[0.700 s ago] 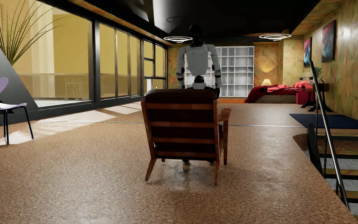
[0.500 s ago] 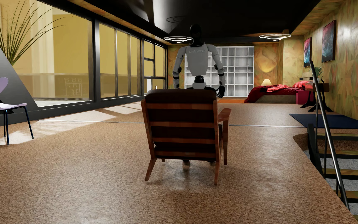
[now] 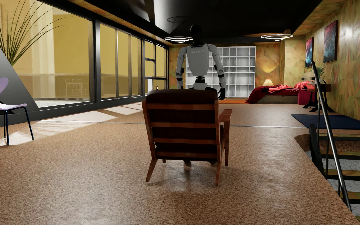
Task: Perch on the dark chair
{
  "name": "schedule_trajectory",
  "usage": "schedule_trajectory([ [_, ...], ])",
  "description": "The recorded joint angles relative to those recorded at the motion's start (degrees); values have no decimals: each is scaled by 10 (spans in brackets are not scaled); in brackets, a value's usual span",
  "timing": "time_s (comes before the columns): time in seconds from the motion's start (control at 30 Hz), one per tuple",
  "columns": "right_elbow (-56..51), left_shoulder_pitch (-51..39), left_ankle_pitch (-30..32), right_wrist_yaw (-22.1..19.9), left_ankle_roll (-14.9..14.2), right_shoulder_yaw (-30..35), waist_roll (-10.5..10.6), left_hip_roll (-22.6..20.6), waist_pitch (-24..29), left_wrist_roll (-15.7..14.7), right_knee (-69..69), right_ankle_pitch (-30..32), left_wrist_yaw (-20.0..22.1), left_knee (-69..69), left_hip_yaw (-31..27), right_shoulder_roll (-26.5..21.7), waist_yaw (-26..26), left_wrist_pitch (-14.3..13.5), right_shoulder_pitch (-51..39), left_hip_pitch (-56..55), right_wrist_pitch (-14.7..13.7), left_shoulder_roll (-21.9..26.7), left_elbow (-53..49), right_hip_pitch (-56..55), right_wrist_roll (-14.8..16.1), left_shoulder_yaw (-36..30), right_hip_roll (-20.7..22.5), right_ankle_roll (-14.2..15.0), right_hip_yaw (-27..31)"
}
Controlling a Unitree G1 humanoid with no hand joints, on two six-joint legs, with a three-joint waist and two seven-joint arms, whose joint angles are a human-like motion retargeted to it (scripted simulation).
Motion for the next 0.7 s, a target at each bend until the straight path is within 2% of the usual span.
schedule_trajectory([
  [0.07,-11,-8,5,15,5,10,1,-3,12,-1,15,-1,-16,-1,-2,6,0,1,-8,-1,12,-8,-17,-10,16,-10,0,-2,3],
  [0.13,-32,-25,4,32,8,25,1,-5,32,-6,33,-1,-33,15,-1,6,0,5,-23,-8,20,-2,-33,-20,19,-24,-2,-2,4],
  [0.23,-67,-67,-2,42,13,60,2,-5,65,11,86,-6,-79,65,-10,1,-4,-3,-59,-48,27,17,-64,-61,4,-64,-4,-6,7],
  [0.33,-105,-117,-8,45,10,109,2,-3,115,29,183,-22,-95,124,-21,-14,-5,-12,-114,-103,21,32,-101,-141,-11,-106,-16,3,15],
  [0.4,-132,-160,-12,38,-1,132,3,2,157,36,234,-29,-100,175,-27,-29,-6,-17,-155,-160,18,43,-132,-199,-9,-142,-27,12,16],
  [0.47,-155,-207,-29,5,-5,159,4,8,204,49,271,-30,-80,218,-31,-42,-6,-21,-194,-209,15,52,-158,-247,-6,-198,-33,21,18],
  [0.5,-158,-244,-62,8,-4,173,10,15,235,47,297,-37,-107,247,-47,-46,-6,-68,-215,-235,-31,60,-159,-277,-12,-192,-30,22,26],
  [0.57,-180,-295,-86,-1,-10,206,12,29,278,62,343,-42,-94,295,-50,-63,-5,-77,-256,-286,-42,66,-169,-334,-16,-245,-39,36,29],
  [0.7,-281,-403,-73,15,-67,272,23,64,367,92,481,-73,-51,425,-59,-126,-12,-94,-348,-417,-77,75,-184,-470,-41,-339,-61,66,41],
])
